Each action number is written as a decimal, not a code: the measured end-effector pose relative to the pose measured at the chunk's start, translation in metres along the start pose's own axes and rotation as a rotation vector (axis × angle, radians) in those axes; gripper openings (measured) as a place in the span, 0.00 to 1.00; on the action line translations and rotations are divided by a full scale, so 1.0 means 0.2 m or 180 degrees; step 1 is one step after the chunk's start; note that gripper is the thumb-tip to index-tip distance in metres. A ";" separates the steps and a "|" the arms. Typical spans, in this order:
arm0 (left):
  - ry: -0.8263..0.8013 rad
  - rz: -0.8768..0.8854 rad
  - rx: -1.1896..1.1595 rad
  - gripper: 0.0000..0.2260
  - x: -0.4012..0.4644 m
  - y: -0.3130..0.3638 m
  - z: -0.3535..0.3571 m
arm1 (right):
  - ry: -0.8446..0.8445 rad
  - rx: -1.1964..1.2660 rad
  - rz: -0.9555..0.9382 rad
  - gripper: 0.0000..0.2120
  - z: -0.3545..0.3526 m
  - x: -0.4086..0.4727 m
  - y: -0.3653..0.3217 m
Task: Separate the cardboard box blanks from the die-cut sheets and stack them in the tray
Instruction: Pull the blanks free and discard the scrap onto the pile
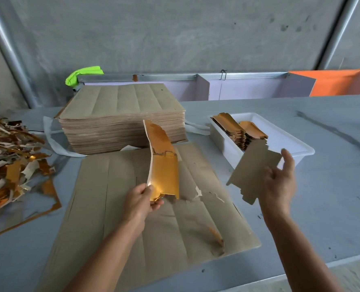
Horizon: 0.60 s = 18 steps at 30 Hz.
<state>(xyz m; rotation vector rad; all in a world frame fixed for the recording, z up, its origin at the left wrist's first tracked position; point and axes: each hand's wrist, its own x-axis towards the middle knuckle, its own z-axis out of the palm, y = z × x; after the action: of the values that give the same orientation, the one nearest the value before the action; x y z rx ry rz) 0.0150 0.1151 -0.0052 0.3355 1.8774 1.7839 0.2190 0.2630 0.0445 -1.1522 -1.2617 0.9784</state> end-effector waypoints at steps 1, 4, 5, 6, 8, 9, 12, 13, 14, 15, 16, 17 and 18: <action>-0.0106 -0.0008 -0.0052 0.10 -0.01 0.01 0.00 | -0.0245 -0.0230 -0.0234 0.31 0.04 -0.02 -0.02; -0.0289 0.0050 -0.0123 0.08 -0.05 0.05 0.00 | -0.0702 -0.1066 -0.1088 0.30 0.17 -0.09 -0.09; -0.0307 0.0057 -0.0163 0.08 -0.05 0.05 0.01 | -0.0830 -0.1489 -0.1476 0.26 0.21 -0.10 -0.10; -0.0316 0.0044 -0.0171 0.08 -0.06 0.05 0.01 | -0.0929 -0.1921 -0.1819 0.20 0.26 -0.12 -0.10; -0.0374 -0.0065 -0.0190 0.07 -0.06 0.05 0.02 | -0.1113 -0.2335 -0.2030 0.14 0.34 -0.14 -0.09; -0.0441 -0.0141 -0.0283 0.07 -0.06 0.05 0.02 | -0.1217 -0.2310 -0.1893 0.14 0.37 -0.16 -0.09; -0.0481 -0.0243 -0.0518 0.07 -0.06 0.05 0.00 | -0.1306 -0.1755 -0.1202 0.15 0.44 -0.16 -0.11; -0.0403 -0.0210 -0.0435 0.07 -0.06 0.04 0.00 | -0.1252 -0.1547 -0.1018 0.15 0.44 -0.15 -0.11; -0.0314 -0.0148 -0.0321 0.07 -0.05 0.04 0.00 | -0.1202 -0.1406 -0.0874 0.16 0.44 -0.13 -0.12; -0.0231 -0.0067 -0.0194 0.08 -0.05 0.03 -0.01 | -0.1171 -0.1331 -0.0770 0.16 0.43 -0.12 -0.11; -0.0171 0.0023 -0.0070 0.08 -0.04 0.03 -0.01 | -0.1165 -0.1321 -0.0711 0.17 0.43 -0.11 -0.11; -0.0138 0.0104 0.0032 0.08 -0.03 0.02 -0.02 | -0.1174 -0.1364 -0.0687 0.17 0.42 -0.10 -0.10; -0.0124 0.0173 0.0105 0.08 -0.03 0.02 -0.02 | -0.1182 -0.1421 -0.0678 0.17 0.41 -0.09 -0.10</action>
<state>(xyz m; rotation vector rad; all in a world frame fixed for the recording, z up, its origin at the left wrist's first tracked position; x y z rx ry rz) 0.0175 0.1092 0.0001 0.4342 1.8890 1.7704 0.1345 0.2494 0.0567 -1.1680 -1.9320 0.7919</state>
